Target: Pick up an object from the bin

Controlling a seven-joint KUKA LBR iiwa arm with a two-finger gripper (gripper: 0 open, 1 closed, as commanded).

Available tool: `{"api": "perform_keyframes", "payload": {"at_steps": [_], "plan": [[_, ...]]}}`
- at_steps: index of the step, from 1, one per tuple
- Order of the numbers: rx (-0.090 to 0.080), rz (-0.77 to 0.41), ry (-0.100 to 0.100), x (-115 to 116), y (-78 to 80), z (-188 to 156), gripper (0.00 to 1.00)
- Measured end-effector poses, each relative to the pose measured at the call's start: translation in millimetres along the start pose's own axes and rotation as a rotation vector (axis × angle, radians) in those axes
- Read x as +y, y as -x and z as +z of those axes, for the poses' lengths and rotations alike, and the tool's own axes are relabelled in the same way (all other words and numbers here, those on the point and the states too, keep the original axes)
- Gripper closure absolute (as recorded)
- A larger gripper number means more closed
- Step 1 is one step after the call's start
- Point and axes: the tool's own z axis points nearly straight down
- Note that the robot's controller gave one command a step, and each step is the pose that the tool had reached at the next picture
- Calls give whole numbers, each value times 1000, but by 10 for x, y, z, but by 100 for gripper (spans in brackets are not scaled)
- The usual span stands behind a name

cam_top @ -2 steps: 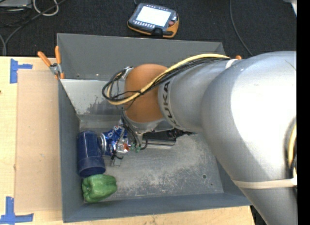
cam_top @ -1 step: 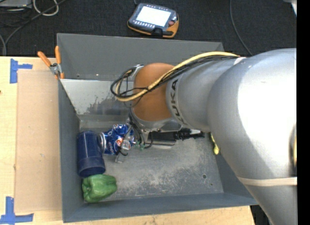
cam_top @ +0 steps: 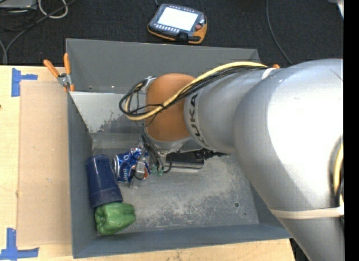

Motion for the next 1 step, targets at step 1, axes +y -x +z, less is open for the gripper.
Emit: {"api": "perform_keyframes", "payload": {"at_steps": [1], "plan": [[0,1,0,-1,0,-1,100]]}}
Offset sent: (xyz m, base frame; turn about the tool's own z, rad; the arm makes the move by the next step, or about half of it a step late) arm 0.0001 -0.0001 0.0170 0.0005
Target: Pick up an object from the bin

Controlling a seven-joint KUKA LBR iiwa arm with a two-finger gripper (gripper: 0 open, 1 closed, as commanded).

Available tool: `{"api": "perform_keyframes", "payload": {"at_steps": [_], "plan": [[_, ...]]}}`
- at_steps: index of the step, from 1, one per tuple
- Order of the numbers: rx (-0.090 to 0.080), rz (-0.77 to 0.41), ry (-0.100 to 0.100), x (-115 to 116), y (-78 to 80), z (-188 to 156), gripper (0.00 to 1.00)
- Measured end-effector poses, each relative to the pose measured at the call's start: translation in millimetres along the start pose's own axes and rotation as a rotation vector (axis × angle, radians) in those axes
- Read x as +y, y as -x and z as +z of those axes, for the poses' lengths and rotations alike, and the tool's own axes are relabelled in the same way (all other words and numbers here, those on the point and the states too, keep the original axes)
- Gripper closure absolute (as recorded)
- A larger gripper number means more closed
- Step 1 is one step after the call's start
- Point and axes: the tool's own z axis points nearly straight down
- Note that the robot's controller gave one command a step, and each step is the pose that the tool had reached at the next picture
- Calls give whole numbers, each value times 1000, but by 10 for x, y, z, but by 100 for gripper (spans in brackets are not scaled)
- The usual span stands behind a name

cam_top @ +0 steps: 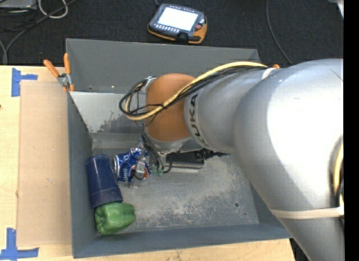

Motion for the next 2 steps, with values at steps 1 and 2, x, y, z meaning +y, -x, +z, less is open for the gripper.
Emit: {"api": "perform_keyframes", "payload": {"at_steps": [1,2], "plan": [[1,1,-1,-7,-2,-68,100],[10,2,-6,-24,-27,-288,100]]}}
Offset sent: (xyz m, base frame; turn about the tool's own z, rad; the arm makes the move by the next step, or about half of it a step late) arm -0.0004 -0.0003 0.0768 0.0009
